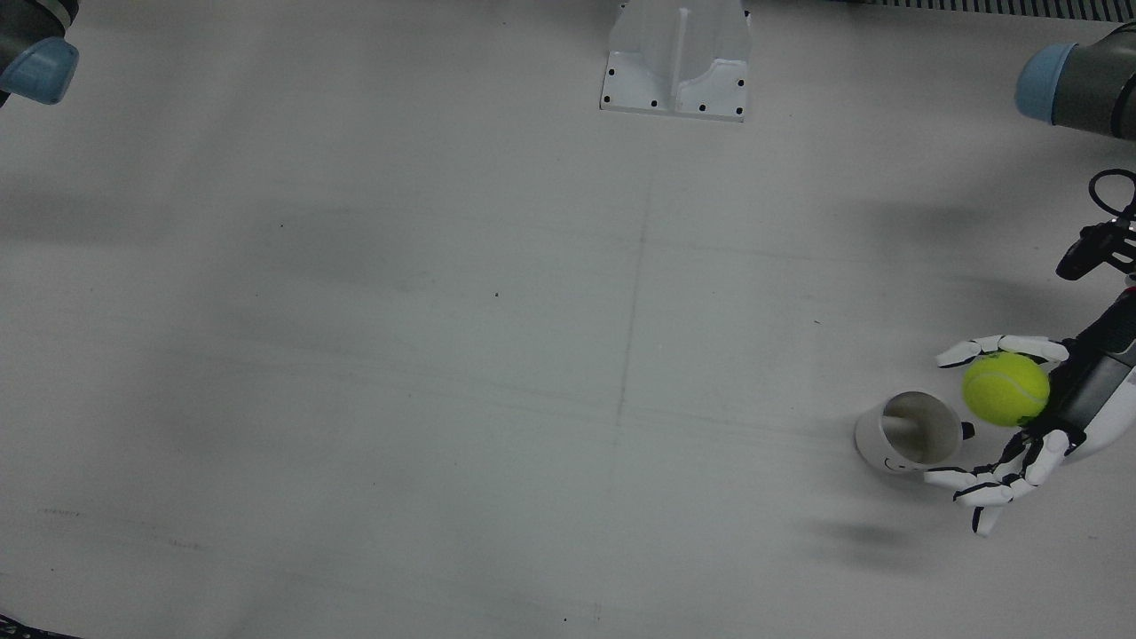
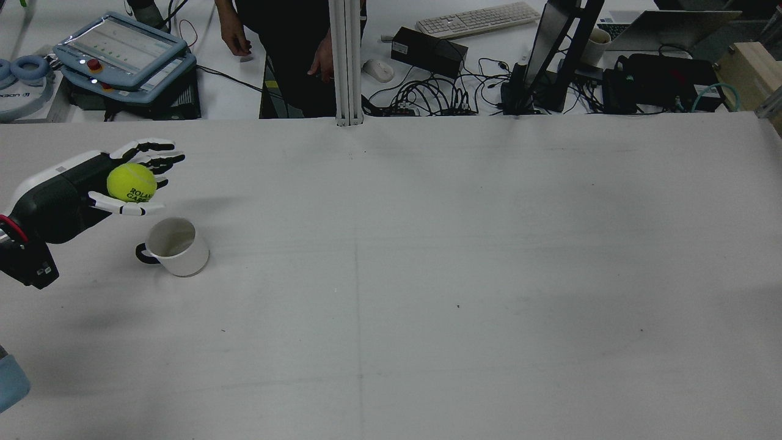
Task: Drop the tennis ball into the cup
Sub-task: 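Open the left hand fingers to release the ball into the mug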
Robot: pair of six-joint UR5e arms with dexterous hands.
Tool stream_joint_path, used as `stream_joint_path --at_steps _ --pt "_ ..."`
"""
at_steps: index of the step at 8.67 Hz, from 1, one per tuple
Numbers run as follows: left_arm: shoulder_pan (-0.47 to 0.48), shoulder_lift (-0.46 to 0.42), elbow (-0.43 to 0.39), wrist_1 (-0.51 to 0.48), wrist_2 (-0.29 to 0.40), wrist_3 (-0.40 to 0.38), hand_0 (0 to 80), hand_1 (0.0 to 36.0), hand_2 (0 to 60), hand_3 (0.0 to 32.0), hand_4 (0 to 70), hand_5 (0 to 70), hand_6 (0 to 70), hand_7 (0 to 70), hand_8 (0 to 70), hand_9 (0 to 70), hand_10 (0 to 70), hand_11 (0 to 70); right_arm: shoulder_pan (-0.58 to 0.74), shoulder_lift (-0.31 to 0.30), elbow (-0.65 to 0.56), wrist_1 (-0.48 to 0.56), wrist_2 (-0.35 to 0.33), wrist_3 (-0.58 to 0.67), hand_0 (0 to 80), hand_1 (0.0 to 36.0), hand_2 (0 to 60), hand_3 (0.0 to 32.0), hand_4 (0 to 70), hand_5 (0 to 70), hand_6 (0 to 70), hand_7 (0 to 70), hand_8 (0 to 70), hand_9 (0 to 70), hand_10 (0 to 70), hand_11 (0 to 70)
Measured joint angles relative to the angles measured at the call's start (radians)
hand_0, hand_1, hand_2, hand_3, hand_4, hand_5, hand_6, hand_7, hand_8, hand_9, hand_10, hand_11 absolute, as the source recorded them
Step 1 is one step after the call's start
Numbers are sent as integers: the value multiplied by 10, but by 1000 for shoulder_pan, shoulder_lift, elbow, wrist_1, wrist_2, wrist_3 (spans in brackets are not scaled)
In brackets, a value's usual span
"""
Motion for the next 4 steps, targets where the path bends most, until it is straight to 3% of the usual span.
stream_joint_path --at_steps 1,2,3,4 --pt "0 0 0 0 0 0 655 360 600 104 0 101 15 123 6 30 36 97 0 0 0 0 0 0 0 0 0 0 0 0 0 0 0 0 0 0" --pt "-1 0 0 0 0 0 645 360 600 110 0 125 33 106 3 23 34 94 0 0 0 0 0 0 0 0 0 0 0 0 0 0 0 0 0 0" --pt "-1 0 0 0 0 0 642 360 600 68 0 473 32 105 1 19 33 93 0 0 0 0 0 0 0 0 0 0 0 0 0 0 0 0 0 0" --pt "-1 1 0 -1 0 0 639 360 600 72 0 478 93 106 15 19 33 92 0 0 0 0 0 0 0 0 0 0 0 0 0 0 0 0 0 0"
